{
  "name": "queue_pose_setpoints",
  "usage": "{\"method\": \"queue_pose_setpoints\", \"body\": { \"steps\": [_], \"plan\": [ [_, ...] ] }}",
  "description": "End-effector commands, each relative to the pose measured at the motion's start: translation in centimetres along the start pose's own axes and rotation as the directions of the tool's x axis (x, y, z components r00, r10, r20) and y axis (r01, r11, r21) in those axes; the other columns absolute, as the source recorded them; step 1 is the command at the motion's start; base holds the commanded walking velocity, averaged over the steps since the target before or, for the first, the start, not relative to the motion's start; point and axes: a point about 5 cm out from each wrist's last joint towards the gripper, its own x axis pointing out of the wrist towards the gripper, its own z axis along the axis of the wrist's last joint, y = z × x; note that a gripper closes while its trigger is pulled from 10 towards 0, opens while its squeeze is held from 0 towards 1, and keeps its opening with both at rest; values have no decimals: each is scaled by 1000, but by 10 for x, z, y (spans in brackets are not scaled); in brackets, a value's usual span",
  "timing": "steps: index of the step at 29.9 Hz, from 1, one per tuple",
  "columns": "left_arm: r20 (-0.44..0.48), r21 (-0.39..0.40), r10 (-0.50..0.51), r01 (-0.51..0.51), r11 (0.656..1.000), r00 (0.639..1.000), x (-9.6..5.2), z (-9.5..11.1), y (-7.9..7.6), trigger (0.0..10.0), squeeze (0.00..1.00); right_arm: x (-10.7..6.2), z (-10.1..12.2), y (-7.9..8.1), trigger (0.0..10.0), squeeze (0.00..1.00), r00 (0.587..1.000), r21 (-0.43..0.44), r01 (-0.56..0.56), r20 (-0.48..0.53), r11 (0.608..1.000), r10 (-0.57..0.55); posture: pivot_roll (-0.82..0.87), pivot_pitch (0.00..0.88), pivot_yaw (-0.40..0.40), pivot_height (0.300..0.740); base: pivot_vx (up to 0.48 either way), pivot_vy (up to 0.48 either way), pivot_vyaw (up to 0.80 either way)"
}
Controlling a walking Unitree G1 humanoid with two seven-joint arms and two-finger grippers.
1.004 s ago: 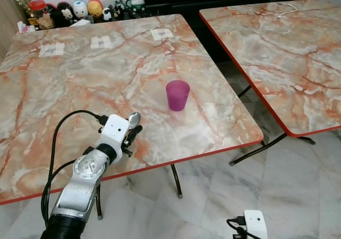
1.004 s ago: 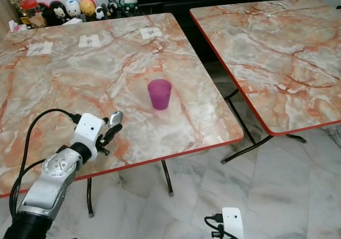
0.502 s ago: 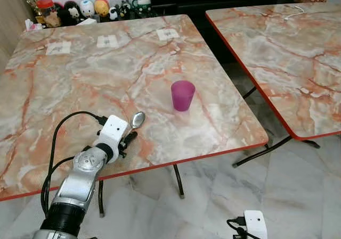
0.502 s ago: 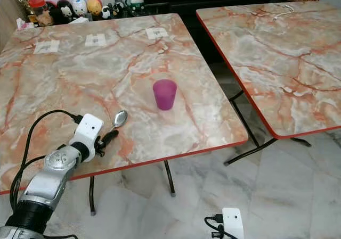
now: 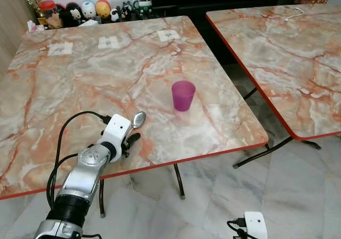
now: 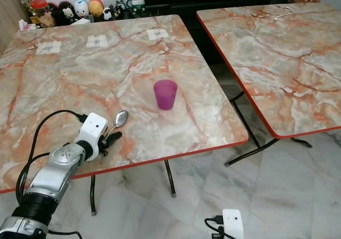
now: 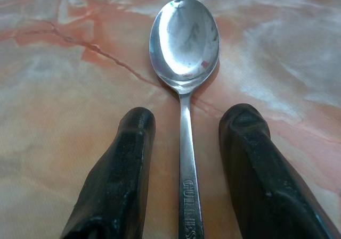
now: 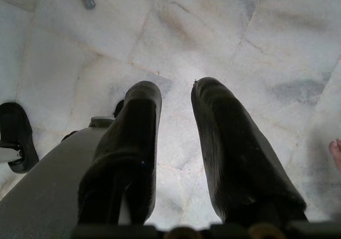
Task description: Setting the table
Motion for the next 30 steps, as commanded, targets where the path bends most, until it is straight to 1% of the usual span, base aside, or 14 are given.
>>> {"method": "queue_pose_setpoints", "body": {
  "steps": [1,5,7,9,13,14,18,19,20,21,23,24,30],
  "plan": [
    [-116,-26,-64,61,998,991,2,-22,-12,10000,0,-1,-6,0,10000,0,1000,13,6,-17,1000,-5,-33,100,4,740,0,0,0],
    [-172,-29,-105,102,994,979,1,-32,-17,10000,0,-1,-6,0,10000,0,1000,15,4,-16,1000,-4,-33,104,5,740,0,0,0],
    [-177,-35,-104,100,994,979,1,-33,-17,10000,0,-1,-6,0,10000,0,1000,16,4,-16,1000,-4,-34,105,6,740,0,0,0],
    [-203,-57,-117,108,993,972,0,-36,-19,10000,0,-1,-6,0,10000,0,1000,16,4,-16,1000,-4,-33,106,5,740,0,0,0],
    [-216,-63,-125,114,991,968,0,-38,-20,10000,0,-1,-6,0,10000,0,1000,17,4,-16,1000,-4,-34,109,5,740,0,0,0],
    [-249,-102,-169,147,984,954,-2,-44,-26,10000,0,-1,-6,0,10000,0,1000,17,4,-18,1000,-4,-33,110,5,740,0,0,0],
    [-269,-176,-204,161,971,941,-2,-50,-32,10000,0,-1,-6,0,10000,0,1000,15,4,-19,1000,-4,-36,114,3,740,0,0,0],
    [-270,-200,-208,157,967,940,-2,-51,-33,7059,0,-1,-6,-1,10000,0,1000,15,5,-19,1000,-4,-36,117,0,740,0,0,0],
    [-271,-224,-213,154,962,939,-2,-52,-34,7059,0,-1,-6,-1,10000,0,1000,14,5,-19,1000,-5,-36,117,0,740,0,0,0],
    [-272,-232,-215,152,961,938,-2,-53,-35,2353,0,-1,-6,-1,10000,0,1000,14,5,-19,1000,-5,-38,121,-1,740,0,0,0],
    [-273,-236,-215,152,960,938,-2,-54,-35,2353,0,-1,-6,-1,10000,0,1000,13,5,-19,1000,-5,-38,121,-1,740,0,0,0],
    [-275,-242,-218,152,958,936,-2,-56,-37,0,0,-1,-6,-2,10000,0,1000,12,6,-19,1000,-6,-39,126,-5,740,0,0,0],
    [-277,-256,-220,149,955,935,-3,-57,-41,0,0,-1,-5,-4,10000,0,1000,6,7,-20,1000,-7,-38,129,-11,740,0,0,0]
  ]
}}
